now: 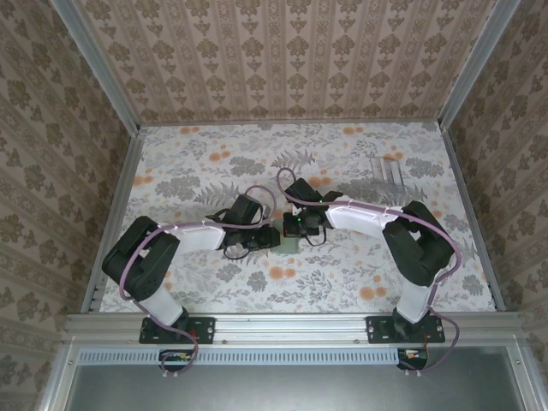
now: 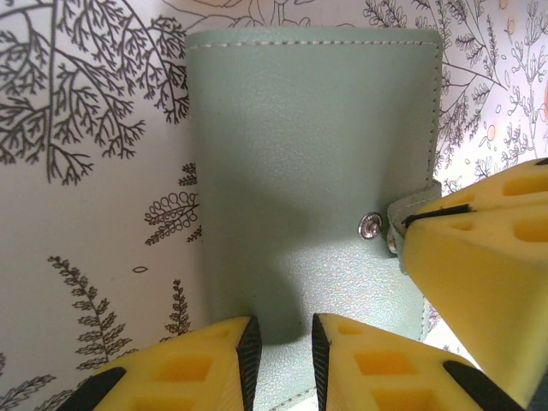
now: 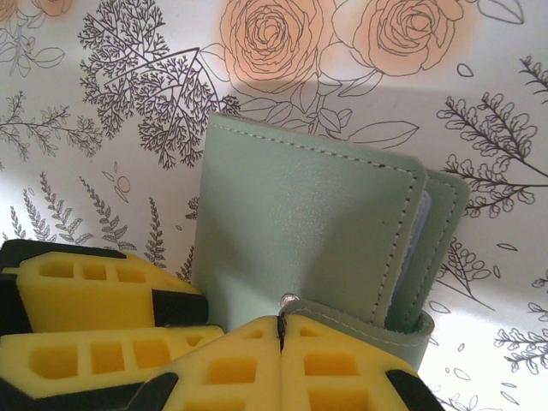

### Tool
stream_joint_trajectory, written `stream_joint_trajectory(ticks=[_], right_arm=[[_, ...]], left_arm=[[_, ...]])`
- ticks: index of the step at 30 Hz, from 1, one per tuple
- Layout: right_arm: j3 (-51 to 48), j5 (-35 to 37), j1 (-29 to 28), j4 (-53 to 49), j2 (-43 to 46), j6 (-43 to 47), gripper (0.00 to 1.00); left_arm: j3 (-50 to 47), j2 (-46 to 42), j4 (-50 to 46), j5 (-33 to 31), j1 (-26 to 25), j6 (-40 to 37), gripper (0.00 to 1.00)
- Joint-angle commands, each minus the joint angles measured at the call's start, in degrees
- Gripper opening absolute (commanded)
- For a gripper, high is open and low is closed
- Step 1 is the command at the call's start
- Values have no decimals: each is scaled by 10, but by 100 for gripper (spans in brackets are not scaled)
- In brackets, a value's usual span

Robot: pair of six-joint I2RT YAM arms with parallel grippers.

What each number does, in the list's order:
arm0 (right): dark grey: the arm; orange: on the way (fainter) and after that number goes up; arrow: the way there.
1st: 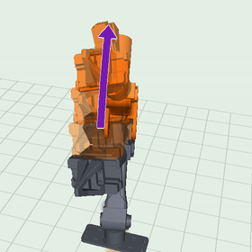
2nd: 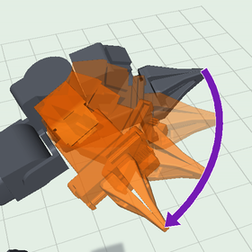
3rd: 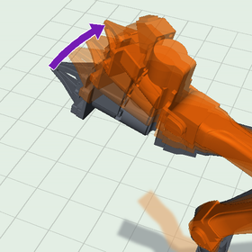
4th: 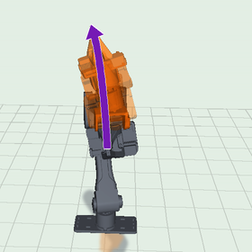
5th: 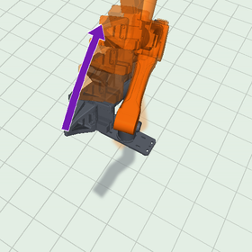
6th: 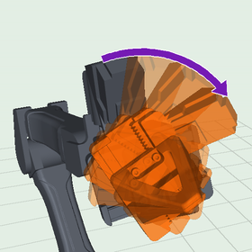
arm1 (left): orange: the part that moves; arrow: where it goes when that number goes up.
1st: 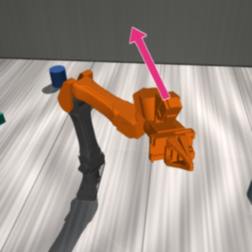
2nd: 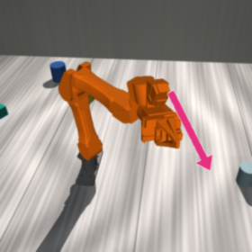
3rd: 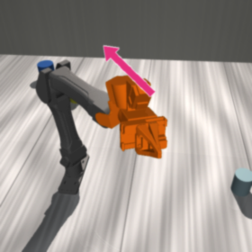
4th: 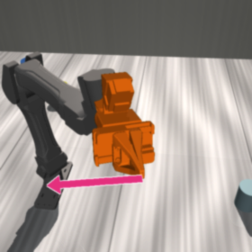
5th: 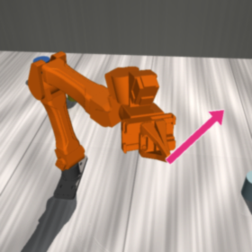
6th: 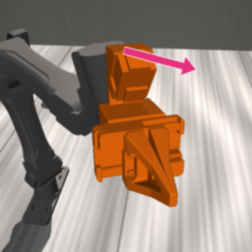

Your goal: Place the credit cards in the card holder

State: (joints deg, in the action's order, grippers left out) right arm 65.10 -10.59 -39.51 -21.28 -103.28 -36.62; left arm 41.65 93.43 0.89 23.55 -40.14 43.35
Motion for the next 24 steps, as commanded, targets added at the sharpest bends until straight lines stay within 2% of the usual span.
stream_joint_trajectory(ticks=[1, 24], right_arm=[[10, -15, 4, 5, -15, -8, 0], [3, -44, 17, 41, -40, -22, 0]], left_arm=[[-17, 24, -21, -14, -5, 6, 27], [-18, 28, -9, -8, -5, 12, 27]])
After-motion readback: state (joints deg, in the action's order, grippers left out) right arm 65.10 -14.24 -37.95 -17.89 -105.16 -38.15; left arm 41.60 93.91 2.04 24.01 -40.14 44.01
